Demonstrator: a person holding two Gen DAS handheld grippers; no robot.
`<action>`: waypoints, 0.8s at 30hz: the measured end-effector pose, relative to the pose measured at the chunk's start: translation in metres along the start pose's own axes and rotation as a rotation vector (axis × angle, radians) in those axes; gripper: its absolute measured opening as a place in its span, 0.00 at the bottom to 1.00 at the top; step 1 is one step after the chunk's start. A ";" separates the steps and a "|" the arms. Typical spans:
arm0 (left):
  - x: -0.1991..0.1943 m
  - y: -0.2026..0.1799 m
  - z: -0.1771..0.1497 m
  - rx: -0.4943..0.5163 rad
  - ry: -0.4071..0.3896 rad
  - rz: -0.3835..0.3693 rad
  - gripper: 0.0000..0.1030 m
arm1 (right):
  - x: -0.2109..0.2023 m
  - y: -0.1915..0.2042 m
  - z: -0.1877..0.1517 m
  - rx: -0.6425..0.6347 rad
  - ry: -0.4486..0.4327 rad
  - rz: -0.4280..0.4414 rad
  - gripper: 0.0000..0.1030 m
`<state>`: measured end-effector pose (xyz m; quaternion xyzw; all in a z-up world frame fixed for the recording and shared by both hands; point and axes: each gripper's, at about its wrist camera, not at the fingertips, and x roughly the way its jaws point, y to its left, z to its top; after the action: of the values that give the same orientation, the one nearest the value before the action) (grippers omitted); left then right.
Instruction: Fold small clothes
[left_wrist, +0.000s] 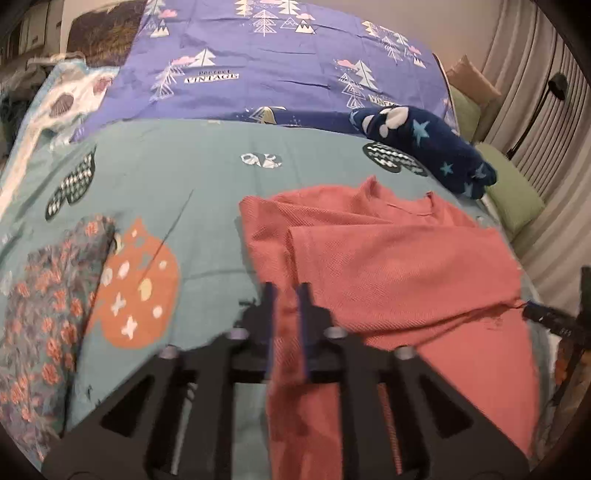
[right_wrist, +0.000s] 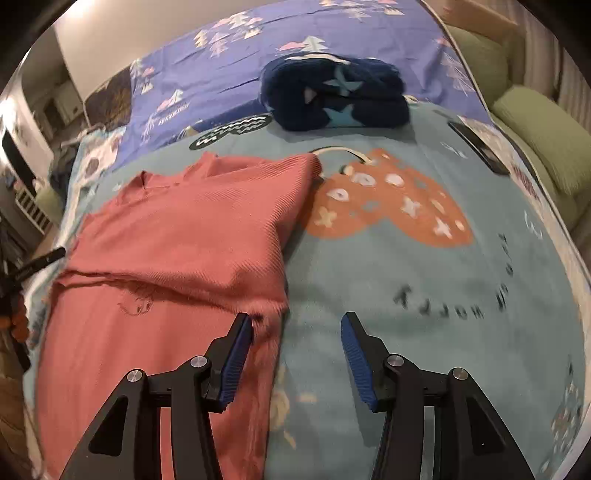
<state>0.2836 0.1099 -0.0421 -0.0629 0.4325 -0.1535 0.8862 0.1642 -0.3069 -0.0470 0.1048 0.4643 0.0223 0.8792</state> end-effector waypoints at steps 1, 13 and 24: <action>-0.007 0.001 -0.003 -0.013 -0.008 0.001 0.34 | -0.006 0.000 -0.006 0.007 -0.004 0.010 0.50; -0.074 -0.013 -0.108 0.080 0.008 -0.045 0.49 | -0.048 0.027 -0.088 -0.071 0.035 0.127 0.50; -0.124 -0.007 -0.202 0.033 -0.007 -0.109 0.50 | -0.083 0.022 -0.152 -0.001 0.001 0.200 0.50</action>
<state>0.0514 0.1481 -0.0722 -0.0724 0.4226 -0.2085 0.8791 -0.0064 -0.2723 -0.0584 0.1500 0.4519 0.1101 0.8725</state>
